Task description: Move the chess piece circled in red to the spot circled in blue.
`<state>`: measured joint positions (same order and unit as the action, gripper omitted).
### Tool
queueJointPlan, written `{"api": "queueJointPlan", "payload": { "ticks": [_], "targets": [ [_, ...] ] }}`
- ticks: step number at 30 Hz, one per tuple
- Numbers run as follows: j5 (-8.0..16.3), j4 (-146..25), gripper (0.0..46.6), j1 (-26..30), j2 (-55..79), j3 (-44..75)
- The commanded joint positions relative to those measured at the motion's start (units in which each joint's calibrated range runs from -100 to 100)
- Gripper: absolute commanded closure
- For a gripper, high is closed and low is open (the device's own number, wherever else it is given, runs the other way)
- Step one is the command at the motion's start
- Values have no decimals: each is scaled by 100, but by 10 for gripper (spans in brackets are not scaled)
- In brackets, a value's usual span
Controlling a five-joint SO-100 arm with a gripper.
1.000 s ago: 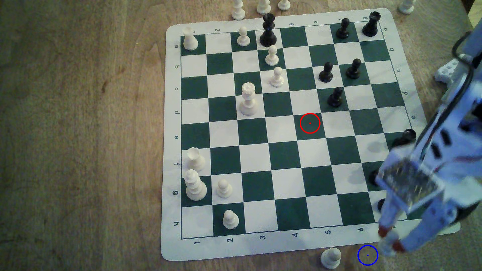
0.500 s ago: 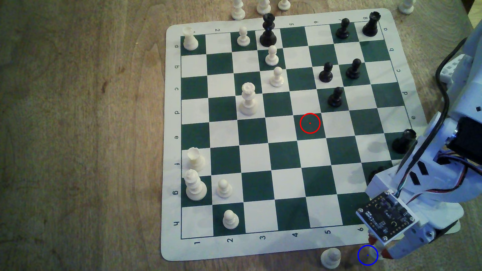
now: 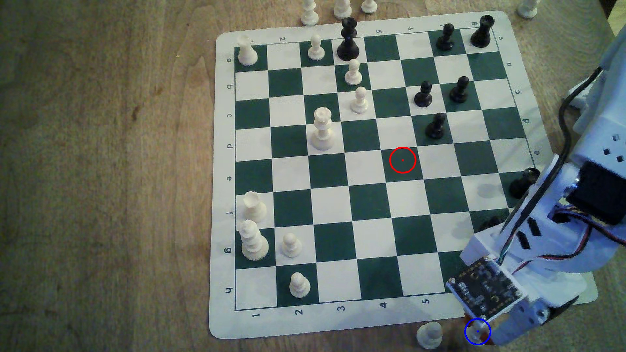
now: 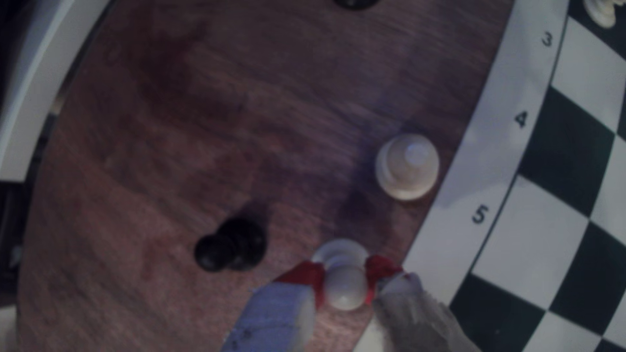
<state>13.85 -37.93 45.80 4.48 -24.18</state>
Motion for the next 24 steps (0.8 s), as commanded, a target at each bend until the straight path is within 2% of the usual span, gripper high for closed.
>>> {"api": "queueJointPlan", "payload": {
  "ticks": [1,5,7,9,12,13,16,18,24],
  "targets": [
    [-39,17,459,-78,-41,441],
    [-49,42,409,-86,53,477],
    [-49,25,407,-94,70,477],
    [-49,-56,424,-94,70,477],
    [-29,-81,411,-63,44,441],
    [-24,-81,394,-63,44,441],
    [-15,-89,271,-47,53,459],
    [-15,-130,216,-39,44,477],
    [-15,-253,185,-55,-75,414]
  ]
}}
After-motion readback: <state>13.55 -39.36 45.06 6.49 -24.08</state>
